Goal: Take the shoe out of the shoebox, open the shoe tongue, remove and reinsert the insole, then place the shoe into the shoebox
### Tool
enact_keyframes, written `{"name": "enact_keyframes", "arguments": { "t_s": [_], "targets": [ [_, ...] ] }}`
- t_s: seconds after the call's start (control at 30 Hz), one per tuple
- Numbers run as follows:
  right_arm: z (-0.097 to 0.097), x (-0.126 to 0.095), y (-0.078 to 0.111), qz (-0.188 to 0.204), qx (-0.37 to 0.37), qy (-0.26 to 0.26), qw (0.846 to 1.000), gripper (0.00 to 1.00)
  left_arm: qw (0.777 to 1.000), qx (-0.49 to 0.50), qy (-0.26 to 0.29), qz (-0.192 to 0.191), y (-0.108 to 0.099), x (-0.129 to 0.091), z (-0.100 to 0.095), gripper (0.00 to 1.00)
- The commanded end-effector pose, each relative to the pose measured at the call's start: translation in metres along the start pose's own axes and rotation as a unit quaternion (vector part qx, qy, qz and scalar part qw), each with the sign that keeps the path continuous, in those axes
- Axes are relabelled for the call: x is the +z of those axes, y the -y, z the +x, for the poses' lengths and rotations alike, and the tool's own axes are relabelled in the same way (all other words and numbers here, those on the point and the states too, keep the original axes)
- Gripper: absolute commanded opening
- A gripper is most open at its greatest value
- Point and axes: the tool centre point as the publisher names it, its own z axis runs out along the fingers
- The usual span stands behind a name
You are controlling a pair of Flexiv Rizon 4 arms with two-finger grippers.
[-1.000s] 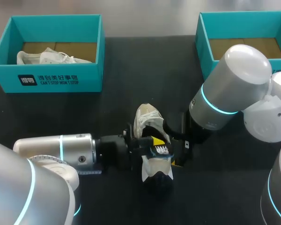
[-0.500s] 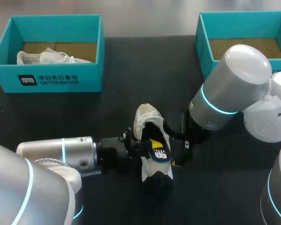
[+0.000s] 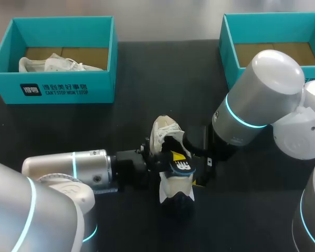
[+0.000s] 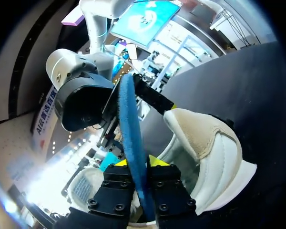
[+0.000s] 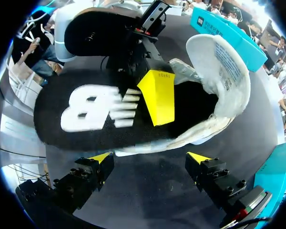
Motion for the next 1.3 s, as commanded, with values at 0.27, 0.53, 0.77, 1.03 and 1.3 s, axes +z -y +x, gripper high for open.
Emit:
{"name": "enact_keyframes", "arguments": {
  "t_s": [0.27,0.53,0.77,1.03,1.3],
  "targets": [
    [0.001,0.001,0.0,0.0,0.0,0.001,1.0,1.0,0.999,-0.021,0.021,0.017,0.022,-0.016,-0.005,0.27],
    [0.001,0.001,0.0,0.0,0.0,0.001,1.0,1.0,1.0,-0.008,0.015,0.024,0.023,-0.01,-0.004,0.0],
    [0.001,0.001,0.0,0.0,0.0,0.001,1.0,1.0,0.999,0.037,-0.004,0.027,0.003,0.0,0.01,0.0],
    [0.001,0.001,0.0,0.0,0.0,0.001,1.0,1.0,0.999,0.041,-0.01,-0.006,-0.023,-0.001,0.013,0.0],
    [0.001,0.001,0.0,0.0,0.0,0.001,1.0,1.0,1.0,0.02,-0.001,-0.003,-0.011,0.0,0.003,0.0]
  ]
}}
